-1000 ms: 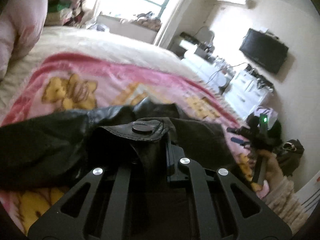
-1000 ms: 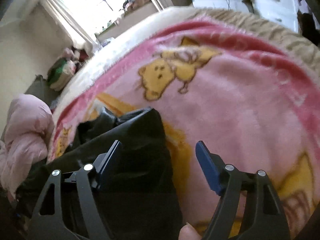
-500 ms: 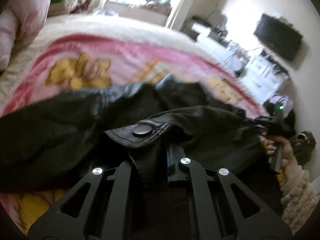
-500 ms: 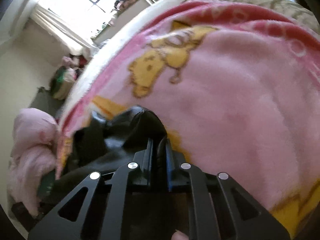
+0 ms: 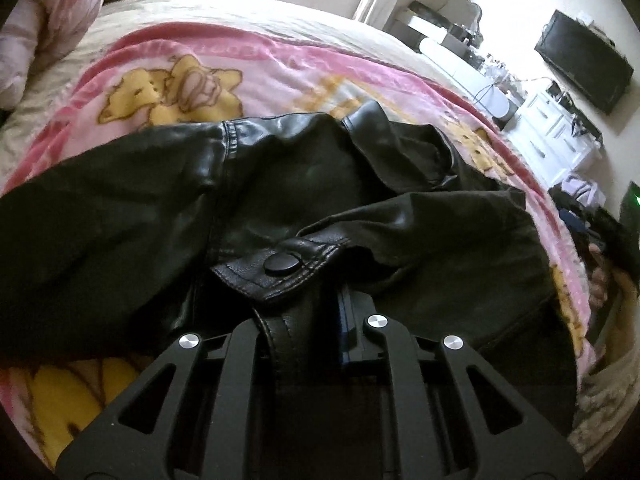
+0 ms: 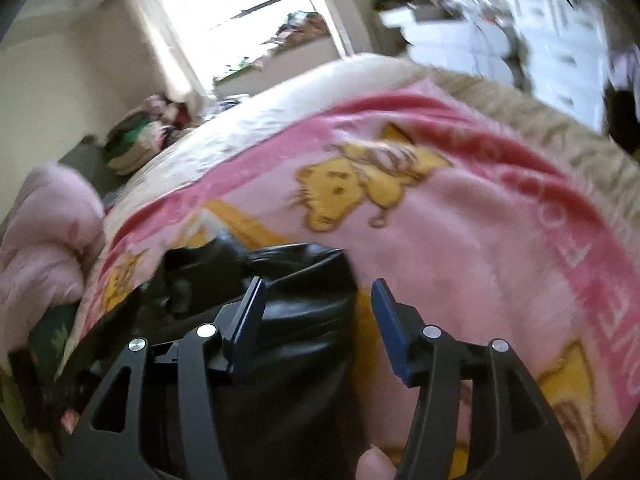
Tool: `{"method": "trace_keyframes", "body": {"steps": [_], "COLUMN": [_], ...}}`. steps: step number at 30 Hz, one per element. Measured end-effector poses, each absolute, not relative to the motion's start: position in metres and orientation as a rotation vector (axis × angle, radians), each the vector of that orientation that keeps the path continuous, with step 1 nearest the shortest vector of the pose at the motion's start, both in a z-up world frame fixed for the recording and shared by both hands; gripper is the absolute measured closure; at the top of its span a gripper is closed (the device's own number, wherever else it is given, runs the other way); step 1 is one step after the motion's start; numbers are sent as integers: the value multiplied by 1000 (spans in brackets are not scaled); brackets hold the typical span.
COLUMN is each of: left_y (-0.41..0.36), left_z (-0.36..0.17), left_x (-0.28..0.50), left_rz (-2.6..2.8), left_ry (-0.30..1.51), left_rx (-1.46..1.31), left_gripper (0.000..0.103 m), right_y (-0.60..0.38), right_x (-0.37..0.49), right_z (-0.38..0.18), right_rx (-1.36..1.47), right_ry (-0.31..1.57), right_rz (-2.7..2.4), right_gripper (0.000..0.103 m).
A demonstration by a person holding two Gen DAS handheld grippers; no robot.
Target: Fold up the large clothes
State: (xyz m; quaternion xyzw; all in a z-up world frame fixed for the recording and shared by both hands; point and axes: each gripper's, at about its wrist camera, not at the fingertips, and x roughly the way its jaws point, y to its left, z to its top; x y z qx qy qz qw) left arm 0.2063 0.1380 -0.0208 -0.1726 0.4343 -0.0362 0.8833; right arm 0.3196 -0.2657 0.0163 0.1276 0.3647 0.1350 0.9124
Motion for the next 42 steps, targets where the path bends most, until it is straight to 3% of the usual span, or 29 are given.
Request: {"method": "trace_keyframes", "body": {"steps": [10, 17, 20, 26, 29, 36, 42], "left_y": [151, 134, 113, 97, 101, 101, 102], "left_z": [7, 42, 27, -27, -46, -45, -40], "left_x": [195, 179, 184, 195, 194, 193, 192], "left_rz": [-84, -15, -73, -25, -29, -40, -52], "left_ry": [858, 743, 795, 959, 987, 982, 980], "left_rx": [-389, -234, -202, -120, -152, -149, -177], "left_gripper": [76, 73, 73, 70, 70, 67, 67], "right_y": [-195, -186, -179, -170, -171, -177, -178], "right_x": [286, 271, 267, 253, 251, 273, 272], "right_z": [-16, -14, -16, -8, -5, -54, -55], "right_rx": [36, 16, 4, -45, -39, -71, -36], "right_ry": [879, 861, 874, 826, 816, 1052, 1036], "right_rz": [371, 399, 425, 410, 424, 351, 335], "right_gripper": [44, 42, 28, 27, 20, 20, 18]}}
